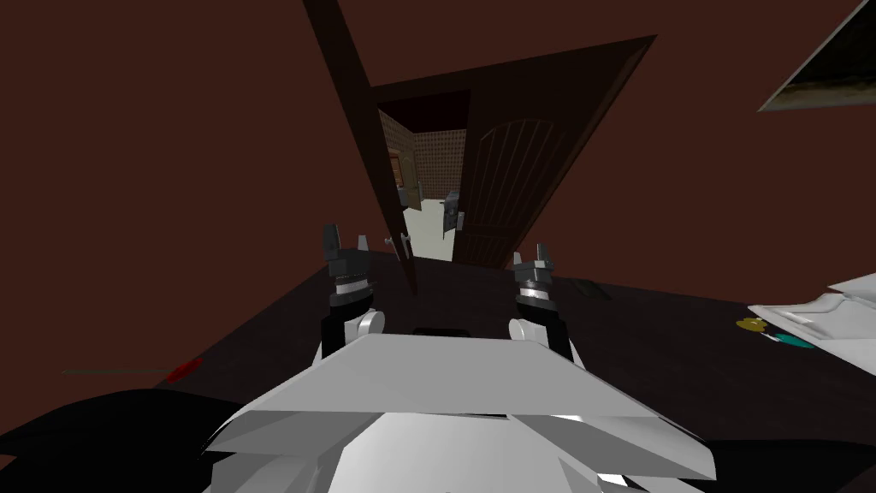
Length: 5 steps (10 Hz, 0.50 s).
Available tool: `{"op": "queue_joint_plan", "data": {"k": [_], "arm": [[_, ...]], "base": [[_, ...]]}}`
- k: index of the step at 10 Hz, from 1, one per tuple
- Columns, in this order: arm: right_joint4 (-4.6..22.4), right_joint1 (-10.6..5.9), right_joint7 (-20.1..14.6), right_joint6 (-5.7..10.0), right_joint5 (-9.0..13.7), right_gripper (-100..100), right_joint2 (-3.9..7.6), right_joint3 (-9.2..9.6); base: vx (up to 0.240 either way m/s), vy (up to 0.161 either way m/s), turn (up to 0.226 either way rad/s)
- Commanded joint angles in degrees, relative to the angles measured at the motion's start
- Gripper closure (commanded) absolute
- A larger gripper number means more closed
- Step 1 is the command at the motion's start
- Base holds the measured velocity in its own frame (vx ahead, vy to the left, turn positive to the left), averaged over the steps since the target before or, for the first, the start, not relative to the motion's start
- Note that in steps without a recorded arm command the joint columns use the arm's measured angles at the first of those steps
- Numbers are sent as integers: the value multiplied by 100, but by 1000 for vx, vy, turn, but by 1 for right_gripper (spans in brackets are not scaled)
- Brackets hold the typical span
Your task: Pull the door open
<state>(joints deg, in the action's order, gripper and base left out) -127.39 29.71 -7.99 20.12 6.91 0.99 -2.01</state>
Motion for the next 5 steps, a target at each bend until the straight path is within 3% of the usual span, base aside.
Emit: {"op": "queue_joint_plan", "data": {"k": [1, 5], "arm": [[226, -118, 54, 32, 105, -100, 73, 7], [691, -361, 165, 99, 320, -100, 217, 20]], "base": [[41, 8, 67], [86, 15, 53]]}}
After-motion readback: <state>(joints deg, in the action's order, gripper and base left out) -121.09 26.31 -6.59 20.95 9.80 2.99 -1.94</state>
